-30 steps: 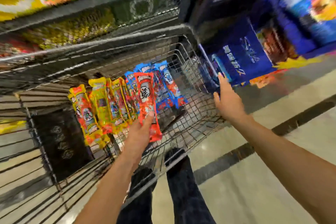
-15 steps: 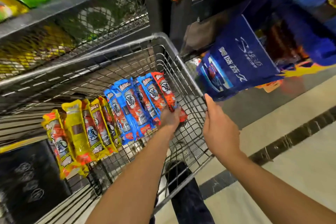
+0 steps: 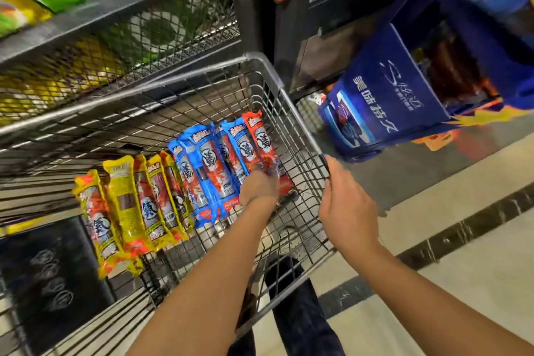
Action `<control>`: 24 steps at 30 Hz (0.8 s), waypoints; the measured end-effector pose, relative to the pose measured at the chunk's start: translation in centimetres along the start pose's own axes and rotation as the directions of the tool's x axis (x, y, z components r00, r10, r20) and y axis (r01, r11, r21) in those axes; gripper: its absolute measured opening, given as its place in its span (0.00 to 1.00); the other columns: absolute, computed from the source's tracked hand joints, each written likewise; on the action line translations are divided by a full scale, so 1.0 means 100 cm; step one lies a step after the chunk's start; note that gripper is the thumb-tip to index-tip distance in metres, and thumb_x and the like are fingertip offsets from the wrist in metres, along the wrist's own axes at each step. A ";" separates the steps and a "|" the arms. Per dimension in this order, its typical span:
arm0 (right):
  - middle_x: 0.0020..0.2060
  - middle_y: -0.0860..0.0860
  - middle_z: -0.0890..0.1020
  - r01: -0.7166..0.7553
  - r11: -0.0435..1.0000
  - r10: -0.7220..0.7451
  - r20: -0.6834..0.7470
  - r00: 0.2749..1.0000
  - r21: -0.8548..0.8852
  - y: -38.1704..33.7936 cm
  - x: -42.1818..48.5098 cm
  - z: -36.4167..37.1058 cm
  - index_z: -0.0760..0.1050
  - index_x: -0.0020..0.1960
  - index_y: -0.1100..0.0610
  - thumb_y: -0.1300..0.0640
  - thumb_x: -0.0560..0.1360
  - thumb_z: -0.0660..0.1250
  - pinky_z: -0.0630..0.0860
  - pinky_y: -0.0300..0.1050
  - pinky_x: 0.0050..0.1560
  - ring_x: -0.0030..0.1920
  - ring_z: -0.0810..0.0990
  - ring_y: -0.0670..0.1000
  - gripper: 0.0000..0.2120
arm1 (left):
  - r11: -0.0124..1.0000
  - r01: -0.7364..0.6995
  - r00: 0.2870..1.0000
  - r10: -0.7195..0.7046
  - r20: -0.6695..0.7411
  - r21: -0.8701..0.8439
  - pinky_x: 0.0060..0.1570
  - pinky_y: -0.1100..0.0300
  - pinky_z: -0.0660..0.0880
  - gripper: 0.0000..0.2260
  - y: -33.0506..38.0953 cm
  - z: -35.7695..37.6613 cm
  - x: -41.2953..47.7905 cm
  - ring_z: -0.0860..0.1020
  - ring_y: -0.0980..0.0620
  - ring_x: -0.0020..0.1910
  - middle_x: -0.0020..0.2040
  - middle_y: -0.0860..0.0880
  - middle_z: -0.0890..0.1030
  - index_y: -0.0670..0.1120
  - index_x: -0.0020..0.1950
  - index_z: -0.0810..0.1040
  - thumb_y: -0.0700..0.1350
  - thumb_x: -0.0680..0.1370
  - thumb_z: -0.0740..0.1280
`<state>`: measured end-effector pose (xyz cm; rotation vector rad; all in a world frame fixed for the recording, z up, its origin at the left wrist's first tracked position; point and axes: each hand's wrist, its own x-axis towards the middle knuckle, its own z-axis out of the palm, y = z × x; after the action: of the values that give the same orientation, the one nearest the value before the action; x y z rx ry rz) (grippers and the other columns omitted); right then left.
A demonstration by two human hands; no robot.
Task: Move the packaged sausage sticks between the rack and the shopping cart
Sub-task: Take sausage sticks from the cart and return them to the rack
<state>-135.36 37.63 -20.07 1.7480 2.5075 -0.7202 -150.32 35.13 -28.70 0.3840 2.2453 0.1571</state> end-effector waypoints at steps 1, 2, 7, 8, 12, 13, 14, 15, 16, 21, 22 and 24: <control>0.55 0.53 0.79 -0.002 1.000 0.002 0.004 1.000 -0.001 0.000 0.000 0.000 0.62 0.74 0.50 0.57 0.81 0.57 0.74 0.52 0.44 0.51 0.79 0.58 0.22 | 1.000 0.000 1.000 0.000 0.018 -0.011 0.43 0.56 0.73 0.21 -0.004 -0.006 -0.006 0.80 0.44 0.47 0.54 0.43 0.81 0.45 0.65 0.71 0.58 0.82 0.55; 0.56 0.53 0.79 -0.009 1.000 0.009 0.012 1.000 -0.005 0.000 0.000 -0.001 0.62 0.74 0.51 0.57 0.81 0.56 0.74 0.52 0.44 0.51 0.79 0.58 0.22 | 0.999 -0.005 0.999 0.007 0.044 -0.044 0.39 0.60 0.72 0.20 -0.009 -0.013 -0.013 0.79 0.46 0.41 0.52 0.45 0.81 0.45 0.66 0.71 0.57 0.82 0.55; 0.61 0.55 0.77 -0.062 0.998 0.061 0.123 0.990 0.008 -0.002 0.004 -0.008 0.59 0.74 0.51 0.53 0.82 0.54 0.73 0.54 0.50 0.57 0.77 0.60 0.21 | 0.889 0.021 0.966 0.101 0.240 -0.457 0.37 0.59 0.79 0.14 -0.052 -0.057 -0.060 0.82 0.50 0.39 0.48 0.46 0.82 0.43 0.62 0.74 0.51 0.83 0.59; 0.61 0.56 0.77 -0.093 0.996 0.089 0.151 0.984 0.016 -0.003 0.004 -0.012 0.61 0.73 0.52 0.51 0.82 0.55 0.73 0.54 0.51 0.58 0.77 0.61 0.20 | 0.860 0.028 0.957 0.124 0.262 -0.510 0.37 0.59 0.79 0.13 -0.060 -0.070 -0.073 0.82 0.50 0.38 0.48 0.45 0.83 0.44 0.60 0.75 0.51 0.83 0.60; 0.51 0.56 0.80 -0.156 0.984 0.147 0.117 0.982 0.079 -0.013 -0.025 -0.036 0.71 0.60 0.54 0.48 0.79 0.59 0.73 0.53 0.47 0.53 0.78 0.61 0.14 | 0.817 -0.002 0.967 0.149 0.208 -0.577 0.32 0.61 0.76 0.09 -0.093 -0.122 -0.119 0.80 0.51 0.33 0.45 0.45 0.83 0.43 0.55 0.78 0.46 0.82 0.62; 0.48 0.55 0.80 -0.177 0.976 0.163 0.110 0.980 0.128 -0.016 -0.038 -0.044 0.72 0.56 0.54 0.48 0.77 0.61 0.73 0.52 0.45 0.51 0.78 0.61 0.12 | 0.812 -0.012 0.970 0.152 0.192 -0.584 0.33 0.59 0.76 0.08 -0.100 -0.133 -0.129 0.80 0.50 0.33 0.45 0.45 0.83 0.43 0.54 0.78 0.46 0.82 0.63; 0.47 0.55 0.80 -0.202 0.963 0.184 0.113 0.976 0.180 -0.019 -0.053 -0.052 0.73 0.53 0.54 0.48 0.76 0.62 0.73 0.52 0.44 0.50 0.78 0.61 0.11 | 0.803 -0.016 0.970 0.157 0.186 -0.596 0.35 0.57 0.76 0.08 -0.106 -0.143 -0.141 0.80 0.48 0.34 0.44 0.44 0.83 0.43 0.52 0.78 0.46 0.82 0.63; 0.47 0.55 0.80 -0.244 0.942 0.217 0.136 0.967 0.230 -0.022 -0.069 -0.062 0.74 0.54 0.54 0.48 0.75 0.63 0.74 0.52 0.45 0.50 0.79 0.60 0.12 | 0.795 -0.019 0.968 0.165 0.186 -0.606 0.34 0.57 0.76 0.07 -0.113 -0.153 -0.153 0.80 0.48 0.35 0.43 0.44 0.82 0.43 0.51 0.77 0.46 0.82 0.63; 0.49 0.56 0.81 -0.299 0.915 0.256 0.182 0.949 0.271 -0.024 -0.087 -0.072 0.75 0.56 0.55 0.48 0.76 0.64 0.75 0.52 0.48 0.51 0.79 0.60 0.14 | 0.792 -0.023 0.966 0.175 0.191 -0.610 0.34 0.58 0.76 0.07 -0.120 -0.159 -0.164 0.79 0.48 0.35 0.43 0.43 0.82 0.43 0.51 0.77 0.46 0.81 0.63; 0.48 0.51 0.80 -0.450 0.802 0.341 0.316 0.885 0.392 -0.017 -0.196 -0.111 0.75 0.63 0.53 0.48 0.77 0.66 0.74 0.47 0.53 0.50 0.79 0.53 0.17 | 0.863 -0.114 0.946 0.246 0.212 -0.492 0.32 0.56 0.77 0.11 -0.144 -0.182 -0.222 0.82 0.50 0.34 0.46 0.41 0.83 0.38 0.55 0.77 0.46 0.81 0.65; 0.49 0.51 0.80 -0.468 0.788 0.360 0.318 0.877 0.400 -0.012 -0.217 -0.115 0.75 0.63 0.53 0.47 0.76 0.67 0.74 0.46 0.53 0.51 0.79 0.53 0.18 | 0.873 -0.144 0.942 0.265 0.206 -0.465 0.34 0.54 0.79 0.11 -0.146 -0.184 -0.233 0.81 0.50 0.34 0.45 0.42 0.83 0.38 0.54 0.77 0.46 0.81 0.64; 0.50 0.51 0.81 -0.532 0.724 0.423 0.327 0.845 0.440 -0.003 -0.257 -0.119 0.76 0.61 0.51 0.45 0.75 0.68 0.75 0.46 0.57 0.52 0.80 0.52 0.17 | 0.894 -0.179 0.933 0.287 0.217 -0.411 0.37 0.52 0.80 0.08 -0.146 -0.187 -0.258 0.81 0.50 0.32 0.43 0.42 0.83 0.39 0.51 0.76 0.44 0.82 0.63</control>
<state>-122.84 19.06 -2.75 2.1995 1.6770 -1.5192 -152.19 13.26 -1.41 0.4321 1.8343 0.6285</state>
